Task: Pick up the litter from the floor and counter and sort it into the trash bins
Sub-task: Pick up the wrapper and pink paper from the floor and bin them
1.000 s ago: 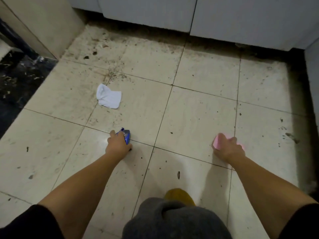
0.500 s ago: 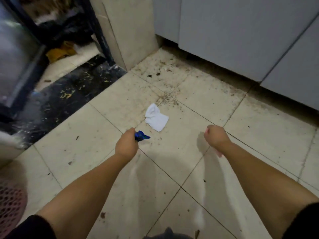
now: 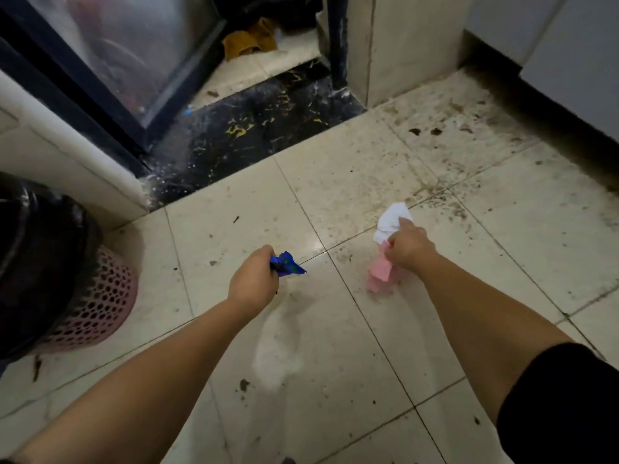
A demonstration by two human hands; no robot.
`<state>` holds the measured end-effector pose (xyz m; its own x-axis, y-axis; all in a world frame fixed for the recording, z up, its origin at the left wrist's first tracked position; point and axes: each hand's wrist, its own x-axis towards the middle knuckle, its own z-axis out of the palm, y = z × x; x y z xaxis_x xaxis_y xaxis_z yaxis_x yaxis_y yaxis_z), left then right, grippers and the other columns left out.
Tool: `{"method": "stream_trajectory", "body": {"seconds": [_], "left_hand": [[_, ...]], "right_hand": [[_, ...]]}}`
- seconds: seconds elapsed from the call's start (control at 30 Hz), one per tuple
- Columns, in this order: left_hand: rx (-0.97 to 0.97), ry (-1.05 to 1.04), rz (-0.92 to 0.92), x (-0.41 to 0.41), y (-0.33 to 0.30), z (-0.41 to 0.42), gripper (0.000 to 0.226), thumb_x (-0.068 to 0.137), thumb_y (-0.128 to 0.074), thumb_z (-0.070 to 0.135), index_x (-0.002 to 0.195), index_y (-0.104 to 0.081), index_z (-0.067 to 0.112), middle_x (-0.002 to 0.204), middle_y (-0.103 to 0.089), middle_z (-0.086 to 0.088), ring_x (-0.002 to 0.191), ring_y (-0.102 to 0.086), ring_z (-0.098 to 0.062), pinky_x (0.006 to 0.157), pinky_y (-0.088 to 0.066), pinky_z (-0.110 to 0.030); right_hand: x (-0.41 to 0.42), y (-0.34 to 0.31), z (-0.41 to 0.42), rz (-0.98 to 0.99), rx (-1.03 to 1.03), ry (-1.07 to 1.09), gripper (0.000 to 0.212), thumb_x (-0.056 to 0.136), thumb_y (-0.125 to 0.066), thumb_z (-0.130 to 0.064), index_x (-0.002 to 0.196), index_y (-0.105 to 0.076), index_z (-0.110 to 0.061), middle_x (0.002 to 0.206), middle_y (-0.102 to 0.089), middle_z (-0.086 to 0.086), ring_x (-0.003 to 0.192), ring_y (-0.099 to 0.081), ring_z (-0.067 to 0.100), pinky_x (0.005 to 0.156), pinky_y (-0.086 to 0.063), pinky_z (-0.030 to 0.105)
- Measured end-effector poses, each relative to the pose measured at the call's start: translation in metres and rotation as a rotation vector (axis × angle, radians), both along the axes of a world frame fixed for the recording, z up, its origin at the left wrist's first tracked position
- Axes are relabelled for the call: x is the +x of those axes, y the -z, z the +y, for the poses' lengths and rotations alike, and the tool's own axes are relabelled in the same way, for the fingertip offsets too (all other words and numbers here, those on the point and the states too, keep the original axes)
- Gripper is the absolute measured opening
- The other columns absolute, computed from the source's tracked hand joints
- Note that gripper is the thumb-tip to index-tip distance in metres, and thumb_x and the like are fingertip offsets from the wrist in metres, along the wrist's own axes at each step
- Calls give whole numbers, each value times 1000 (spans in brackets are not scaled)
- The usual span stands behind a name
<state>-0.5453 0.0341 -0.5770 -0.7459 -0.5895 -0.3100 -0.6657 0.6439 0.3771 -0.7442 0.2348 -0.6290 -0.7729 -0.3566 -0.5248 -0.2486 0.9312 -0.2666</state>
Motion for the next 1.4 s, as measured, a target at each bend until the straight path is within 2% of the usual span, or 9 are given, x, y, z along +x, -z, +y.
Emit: {"method": "stream_trajectory", "body": {"seconds": [0.1, 0.23, 0.4, 0.63, 0.73, 0.87, 1.0, 1.17, 1.4], "left_hand": [[-4, -25, -6, 7, -2, -6, 11, 88, -40, 0, 84, -45, 9, 89, -64, -18, 82, -62, -39, 59, -40, -36], [-20, -31, 6, 14, -15, -11, 10, 89, -41, 1, 85, -46, 9, 90, -63, -17, 76, -61, -33, 58, -41, -36], [-28, -47, 127, 17, -70, -36, 10, 90, -43, 2, 84, -46, 10, 90, -63, -15, 81, -63, -34, 65, -50, -45], [-172, -80, 389, 79, -188, -147, 12, 86, -46, 0, 81, -43, 10, 97, -60, -20, 88, -58, -37, 69, -45, -43], [-267, -124, 428, 132, -222, -207, 15, 84, -45, -2, 81, -40, 11, 100, -59, -24, 92, -56, -40, 67, -35, -37], [-318, -207, 439, 200, -232, -284, 15, 85, -44, -2, 82, -37, 11, 103, -57, -25, 96, -55, -42, 76, -44, -45], [-283, -206, 327, 246, -207, -336, 12, 83, -47, -1, 94, -51, 3, 110, -61, -29, 104, -58, -43, 85, -47, -47], [-153, -71, 21, 265, -161, -363, 30, 86, -54, 6, 116, -49, 2, 123, -59, -24, 113, -58, -41, 90, -49, -46], [25, 98, -150, 262, -128, -383, 52, 83, -69, 24, 125, -43, 7, 125, -53, -17, 108, -56, -34, 87, -48, -42]], "right_hand": [[2, -1, -9, 9, -26, 86, 31, 91, -46, -23, 115, -56, -5, 126, -50, 11, 115, -46, 30, 95, -42, 40], [0, -15, -13, -12, -94, 129, 3, 79, -54, -12, 80, -54, -14, 88, -53, 11, 75, -47, 26, 70, -43, 33], [17, -81, -48, 175, -357, 69, 24, 90, -50, -8, 89, -69, 7, 90, -69, 22, 86, -65, 32, 70, -46, 34], [102, -234, -191, 399, -538, -202, 23, 91, -50, -9, 84, -67, 4, 93, -66, 23, 77, -56, 28, 64, -37, 30], [156, -265, -265, 508, -593, -363, 26, 92, -50, -17, 92, -68, 3, 107, -61, 21, 91, -59, 36, 75, -46, 37], [228, -280, -358, 515, -611, -497, 26, 94, -51, -21, 104, -65, -1, 104, -62, 14, 90, -62, 30, 76, -47, 33], [288, -265, -427, 447, -532, -568, 26, 91, -53, -19, 108, -65, -2, 113, -60, 15, 96, -62, 33, 84, -50, 37], [334, -221, -486, 70, -13, -622, 18, 88, -53, -15, 101, -62, -7, 110, -59, 10, 96, -55, 27, 85, -45, 34], [335, -175, -485, 178, 108, -689, 40, 87, -59, -33, 119, -58, -10, 128, -50, 17, 114, -53, 36, 95, -46, 42]]}}
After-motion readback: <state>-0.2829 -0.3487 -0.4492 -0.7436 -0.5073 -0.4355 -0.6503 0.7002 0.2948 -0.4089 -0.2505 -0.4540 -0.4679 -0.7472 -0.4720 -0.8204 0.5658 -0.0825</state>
